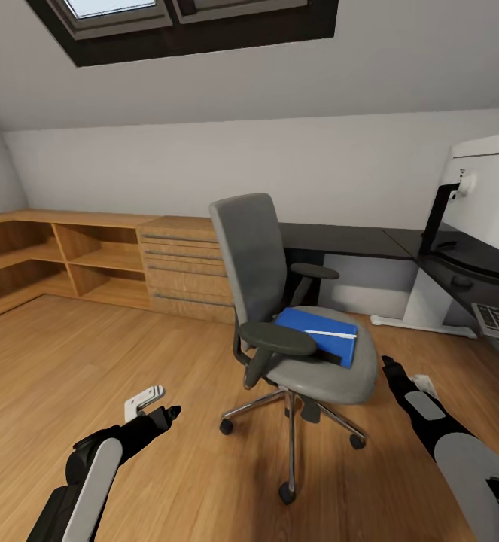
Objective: In the bedroom, organize the workspace by keeping the computer under the desk, ensuring the monitor is on the desk, placing the keyboard on the desk next to the monitor, placing the mouse on the desk next to the keyboard, moving the folder from the swivel chair onto the desk next to the mouse, stacking the notebook on top of the folder with the pen on top of the notebook, and positioning the swivel chair next to the desk.
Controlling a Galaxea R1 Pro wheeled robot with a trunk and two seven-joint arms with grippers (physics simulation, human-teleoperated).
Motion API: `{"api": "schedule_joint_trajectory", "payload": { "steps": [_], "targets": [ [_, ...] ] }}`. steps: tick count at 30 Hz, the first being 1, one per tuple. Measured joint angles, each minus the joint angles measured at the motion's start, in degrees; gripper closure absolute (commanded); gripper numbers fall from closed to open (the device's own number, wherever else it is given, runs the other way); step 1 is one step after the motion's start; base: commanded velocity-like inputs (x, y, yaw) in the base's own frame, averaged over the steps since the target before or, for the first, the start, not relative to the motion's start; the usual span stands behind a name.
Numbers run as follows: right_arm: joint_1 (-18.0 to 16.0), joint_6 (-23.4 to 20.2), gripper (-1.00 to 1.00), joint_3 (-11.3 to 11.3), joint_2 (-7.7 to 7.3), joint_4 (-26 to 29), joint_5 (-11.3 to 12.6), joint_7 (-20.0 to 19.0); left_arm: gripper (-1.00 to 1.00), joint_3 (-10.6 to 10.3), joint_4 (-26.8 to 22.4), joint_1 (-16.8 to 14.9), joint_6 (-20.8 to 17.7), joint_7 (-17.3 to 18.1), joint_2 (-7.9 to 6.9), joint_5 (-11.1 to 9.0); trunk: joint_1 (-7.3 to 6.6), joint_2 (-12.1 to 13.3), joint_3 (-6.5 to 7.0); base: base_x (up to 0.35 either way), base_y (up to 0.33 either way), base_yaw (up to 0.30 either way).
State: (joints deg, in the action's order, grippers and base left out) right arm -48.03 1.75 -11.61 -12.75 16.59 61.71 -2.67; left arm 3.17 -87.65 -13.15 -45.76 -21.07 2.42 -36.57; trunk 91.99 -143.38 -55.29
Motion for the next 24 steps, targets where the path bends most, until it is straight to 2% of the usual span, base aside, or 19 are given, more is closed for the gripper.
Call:
{"api": "schedule_joint_trajectory", "payload": {
  "steps": [7, 20, 24],
  "targets": [
    [0.0, 0.01, -1.0, 0.0, 0.01, -0.16, -0.01, -0.08, -1.0, -0.03, 0.0, 0.0, 0.02, -0.02, 0.02, 0.0, -0.01, 0.0, 0.0, 0.119, -0.009, 0.0],
    [0.0, 0.01, -1.0, 0.0, 0.01, -0.17, 0.0, -0.04, -1.0, -0.09, 0.01, 0.0, 0.04, 0.0, 0.02, 0.07, -0.02, 0.0, 0.0, 0.24, -0.094, 0.0],
    [0.0, 0.01, -1.0, -0.01, 0.01, -0.16, 0.0, -0.04, -1.0, -0.09, 0.01, 0.0, 0.04, 0.0, 0.05, 0.08, -0.01, 0.0, 0.0, 0.127, -0.065, 0.0]
  ]
}}
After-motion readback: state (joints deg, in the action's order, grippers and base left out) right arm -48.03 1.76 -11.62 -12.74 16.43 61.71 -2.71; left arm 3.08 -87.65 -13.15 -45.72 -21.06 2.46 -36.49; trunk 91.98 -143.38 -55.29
